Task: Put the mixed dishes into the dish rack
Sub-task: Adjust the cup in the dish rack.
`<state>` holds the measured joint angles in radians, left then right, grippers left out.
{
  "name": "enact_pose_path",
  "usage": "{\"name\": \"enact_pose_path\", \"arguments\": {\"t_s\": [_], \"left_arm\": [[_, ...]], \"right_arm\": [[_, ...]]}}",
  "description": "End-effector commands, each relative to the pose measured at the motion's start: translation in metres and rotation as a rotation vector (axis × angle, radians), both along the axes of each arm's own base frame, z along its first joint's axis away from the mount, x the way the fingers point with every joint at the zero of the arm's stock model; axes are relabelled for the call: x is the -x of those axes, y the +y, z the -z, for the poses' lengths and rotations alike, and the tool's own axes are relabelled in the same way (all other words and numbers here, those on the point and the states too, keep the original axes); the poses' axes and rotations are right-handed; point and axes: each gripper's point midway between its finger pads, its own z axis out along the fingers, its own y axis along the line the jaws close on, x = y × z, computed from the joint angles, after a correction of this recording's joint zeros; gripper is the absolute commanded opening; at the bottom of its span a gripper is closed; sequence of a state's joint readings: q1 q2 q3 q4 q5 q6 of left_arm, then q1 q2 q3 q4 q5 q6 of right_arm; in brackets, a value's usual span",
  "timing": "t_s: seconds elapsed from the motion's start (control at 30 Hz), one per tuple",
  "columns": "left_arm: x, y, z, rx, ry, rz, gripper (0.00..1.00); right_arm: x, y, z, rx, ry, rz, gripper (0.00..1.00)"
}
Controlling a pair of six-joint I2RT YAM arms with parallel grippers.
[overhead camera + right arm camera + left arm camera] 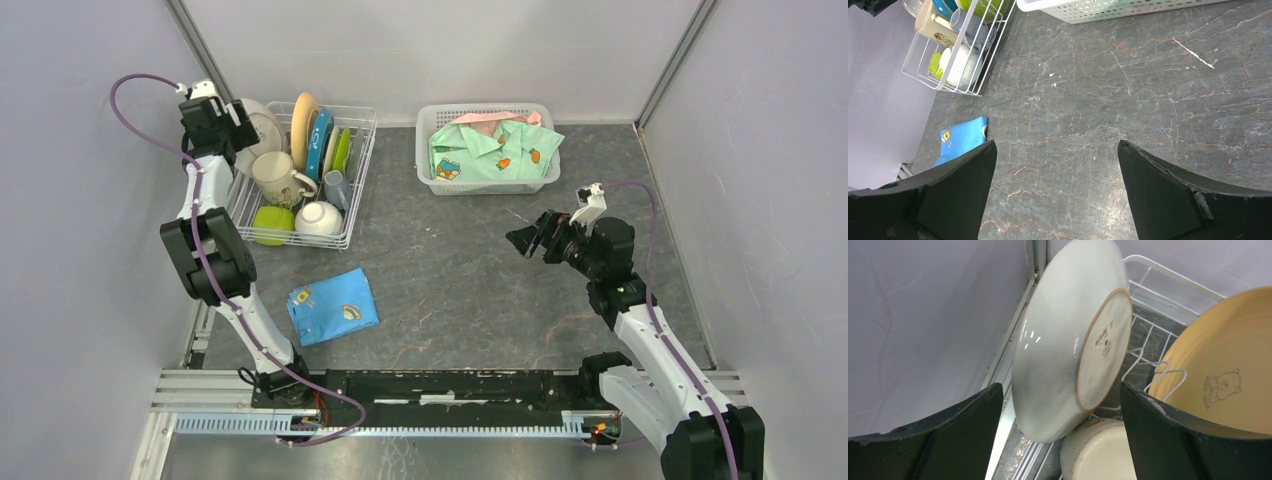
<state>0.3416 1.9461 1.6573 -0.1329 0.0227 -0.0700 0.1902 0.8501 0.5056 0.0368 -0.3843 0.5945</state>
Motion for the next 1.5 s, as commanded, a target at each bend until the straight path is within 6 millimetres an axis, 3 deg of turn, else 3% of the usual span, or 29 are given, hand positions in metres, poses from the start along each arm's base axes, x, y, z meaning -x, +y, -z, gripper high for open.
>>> {"name": "enact_pose_path", "arguments": {"t_s": [0.0, 0.17, 0.3, 0.43, 0.67, 1.03, 1.47], "left_arm": [[-0.002, 0.013, -0.012, -0.056, -0.003, -0.023, 0.92], [-0.011, 0.000, -0.013, -0.028, -0.030, 0.058, 0.89], [-0.020, -0.026, -0.022, 0.011, -0.087, 0.205, 0.80], [-0.019, -0.042, -0.040, 0.013, -0.158, 0.291, 0.75], [-0.015, -0.066, -0.050, 0.001, -0.213, 0.409, 0.73], [-0.017, -0.071, -0.045, 0.014, -0.215, 0.431, 0.75], [-0.017, -0.048, -0.058, -0.010, -0.197, 0.294, 0.82]], "right_arm": [[-0.003, 0.003, -0.013, -0.001, -0.056, -0.018, 0.98], [-0.003, 0.004, -0.012, -0.002, -0.053, -0.017, 0.98], [-0.004, 0.004, -0.011, -0.005, -0.051, -0.016, 0.98], [-0.003, 0.004, -0.011, -0.004, -0.051, -0.018, 0.98], [-0.003, 0.004, -0.011, -0.006, -0.055, -0.019, 0.98], [-0.002, 0.004, -0.012, -0.008, -0.057, -0.022, 0.98], [-0.002, 0.004, -0.008, -0.005, -0.051, -0.020, 0.98]]}}
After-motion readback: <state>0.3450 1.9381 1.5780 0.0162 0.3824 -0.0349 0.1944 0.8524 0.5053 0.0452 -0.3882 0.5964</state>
